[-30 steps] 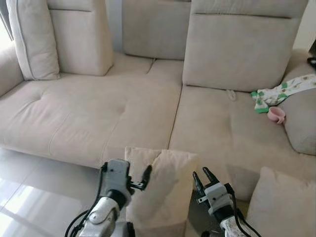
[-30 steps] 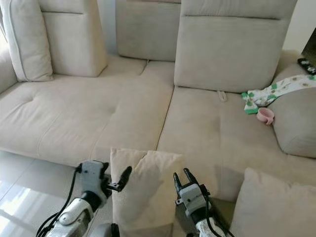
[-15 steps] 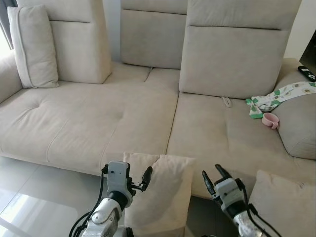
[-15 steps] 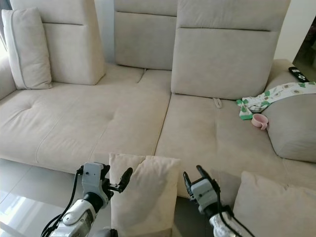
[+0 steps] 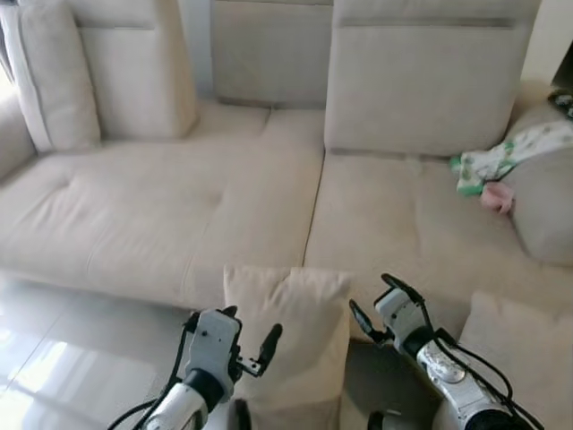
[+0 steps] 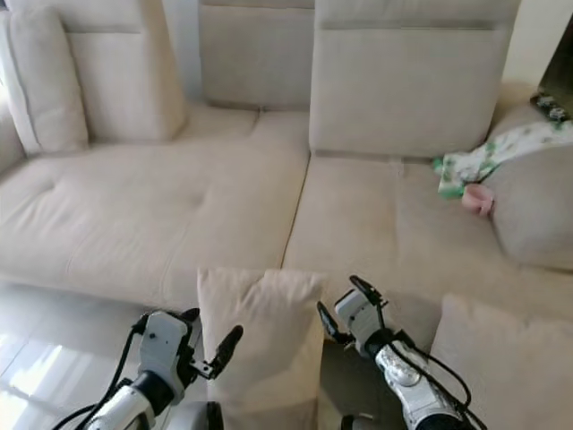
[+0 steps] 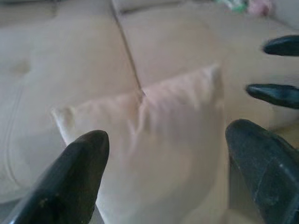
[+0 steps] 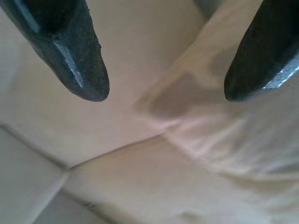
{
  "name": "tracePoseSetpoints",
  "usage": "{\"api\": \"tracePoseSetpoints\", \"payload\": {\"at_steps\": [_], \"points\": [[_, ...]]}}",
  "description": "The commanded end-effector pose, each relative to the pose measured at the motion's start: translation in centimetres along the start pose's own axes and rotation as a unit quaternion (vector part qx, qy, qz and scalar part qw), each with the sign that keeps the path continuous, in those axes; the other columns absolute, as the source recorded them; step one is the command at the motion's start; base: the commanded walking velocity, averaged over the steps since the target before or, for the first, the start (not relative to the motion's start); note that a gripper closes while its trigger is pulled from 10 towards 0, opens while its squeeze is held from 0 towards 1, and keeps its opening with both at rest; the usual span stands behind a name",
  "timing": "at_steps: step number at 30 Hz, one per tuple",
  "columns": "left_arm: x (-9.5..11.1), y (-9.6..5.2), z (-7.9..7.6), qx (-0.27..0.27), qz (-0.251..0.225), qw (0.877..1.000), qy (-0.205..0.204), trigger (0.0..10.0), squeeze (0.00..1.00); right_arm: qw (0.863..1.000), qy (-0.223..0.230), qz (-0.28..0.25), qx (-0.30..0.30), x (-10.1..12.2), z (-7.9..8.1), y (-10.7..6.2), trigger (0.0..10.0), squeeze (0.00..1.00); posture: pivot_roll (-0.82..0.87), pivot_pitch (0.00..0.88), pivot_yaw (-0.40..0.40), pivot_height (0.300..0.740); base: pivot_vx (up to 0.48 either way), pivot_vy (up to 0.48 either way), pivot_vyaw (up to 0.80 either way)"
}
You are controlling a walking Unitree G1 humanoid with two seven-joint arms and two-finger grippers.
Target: Move the pillow to the sofa from floor
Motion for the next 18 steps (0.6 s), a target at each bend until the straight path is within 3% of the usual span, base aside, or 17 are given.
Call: {"api": "tracePoseSetpoints", "payload": {"at_steps": [1, 9, 10, 11, 12, 15, 18], "points": [[0.3, -0.8, -0.2, -0.005, 0.008, 1.000, 0.015, 10.0, 0.00, 1.000, -0.009, 0.010, 0.024, -0.2, 0.5, 0.3, 10.0, 0.00, 0.30, 0.378, 0.122, 0.570, 0.000, 0.000, 0.00], [0.3, -0.8, -0.2, -0.005, 0.008, 1.000, 0.015, 10.0, 0.00, 1.000, -0.009, 0.010, 0.024, -0.2, 0.5, 0.3, 10.0, 0.00, 0.30, 0.378, 0.122, 0.570, 0.000, 0.000, 0.00], [0.7, -1.3, -0.3, -0.006, 0.008, 1.000, 0.021, 10.0, 0.00, 0.999, -0.020, 0.010, 0.032, 0.1, 0.2, 0.8, 10.0, 0.00, 0.32, 0.403, 0.131, 0.570, 0.000, 0.000, 0.00], [1.4, -1.9, -0.3, -0.006, 0.009, 1.000, 0.027, 10.0, 0.00, 0.999, -0.047, 0.002, 0.023, 1.2, -1.1, 2.0, 10.0, 0.00, 0.35, 0.474, 0.153, 0.570, 0.000, 0.000, 0.00], [1.4, -1.9, -0.3, -0.006, 0.009, 1.000, 0.027, 10.0, 0.00, 0.999, -0.047, 0.002, 0.023, 1.2, -1.1, 2.0, 10.0, 0.00, 0.35, 0.474, 0.153, 0.570, 0.000, 0.000, 0.00], [2.2, -2.5, -0.6, -0.007, 0.011, 0.999, 0.032, 10.0, 0.00, 0.995, -0.101, -0.011, -0.009, 3.3, -4.4, 3.6, 10.0, 0.00, 0.36, 0.486, 0.157, 0.570, 0.000, 0.000, 0.00], [2.3, -2.7, -0.7, -0.007, 0.013, 0.999, 0.034, 10.0, 0.00, 0.994, -0.106, -0.001, -0.014, 3.4, -5.2, 3.8, 10.0, 0.00, 0.36, 0.489, 0.159, 0.570, 0.000, 0.000, 0.00]]}}
Point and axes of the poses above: a point about 5 cm out from each wrist's last joint towards the gripper, its own y axis pointing out of the wrist towards the gripper, its own x axis along the axis of the wrist's last joint, z = x × y, the point moved 2 cm from there along y, pointing out of the wrist towards the gripper, and after that the axes turned 5 degrees about -y, right-handed, at the moved point
